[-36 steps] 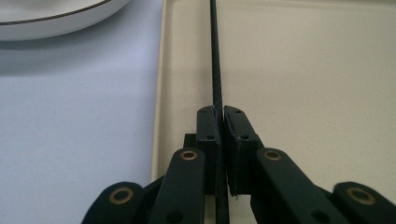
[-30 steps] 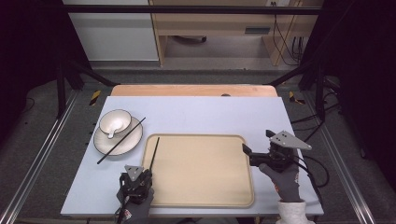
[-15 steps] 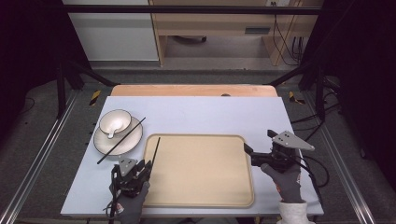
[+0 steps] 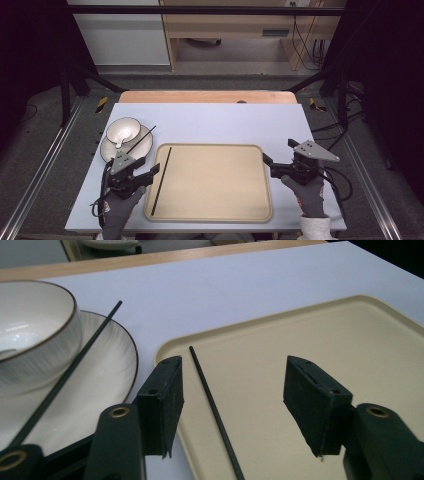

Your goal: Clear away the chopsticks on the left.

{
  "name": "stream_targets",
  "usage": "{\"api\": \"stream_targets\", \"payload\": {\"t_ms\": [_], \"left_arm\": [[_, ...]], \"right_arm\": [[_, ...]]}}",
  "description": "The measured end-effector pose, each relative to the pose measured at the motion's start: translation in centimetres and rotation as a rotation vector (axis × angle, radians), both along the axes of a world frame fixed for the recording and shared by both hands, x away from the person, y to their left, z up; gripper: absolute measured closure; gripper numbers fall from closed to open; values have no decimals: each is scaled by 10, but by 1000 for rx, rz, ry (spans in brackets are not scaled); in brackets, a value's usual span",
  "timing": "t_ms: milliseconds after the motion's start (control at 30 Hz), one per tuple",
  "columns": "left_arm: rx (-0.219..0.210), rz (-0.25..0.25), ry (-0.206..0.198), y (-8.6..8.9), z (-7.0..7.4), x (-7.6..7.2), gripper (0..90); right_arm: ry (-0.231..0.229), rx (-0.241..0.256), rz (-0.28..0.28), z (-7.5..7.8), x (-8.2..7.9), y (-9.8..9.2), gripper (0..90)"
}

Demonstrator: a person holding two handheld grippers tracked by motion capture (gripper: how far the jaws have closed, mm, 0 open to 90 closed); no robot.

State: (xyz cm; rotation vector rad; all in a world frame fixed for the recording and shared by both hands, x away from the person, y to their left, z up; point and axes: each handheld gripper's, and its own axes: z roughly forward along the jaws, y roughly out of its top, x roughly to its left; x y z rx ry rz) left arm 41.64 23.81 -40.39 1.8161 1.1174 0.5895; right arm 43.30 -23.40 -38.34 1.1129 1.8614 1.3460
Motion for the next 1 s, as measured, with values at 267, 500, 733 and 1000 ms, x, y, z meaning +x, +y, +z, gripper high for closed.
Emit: {"api": "stream_targets", "payload": {"t_ms": [267, 500, 733, 1000], "left_arm": [[34, -53, -4, 25, -4, 6, 315], [92, -51, -5, 38, -9, 11, 268], [93, -8, 7, 65, -13, 13, 261], [105, 29, 30, 84, -17, 20, 266]], "right_arm": [[3, -6, -1, -1, 1, -1, 22], [14, -13, 1, -3, 2, 1, 23], [22, -25, 2, -6, 4, 3, 23], [22, -22, 1, -5, 4, 4, 25]]}}
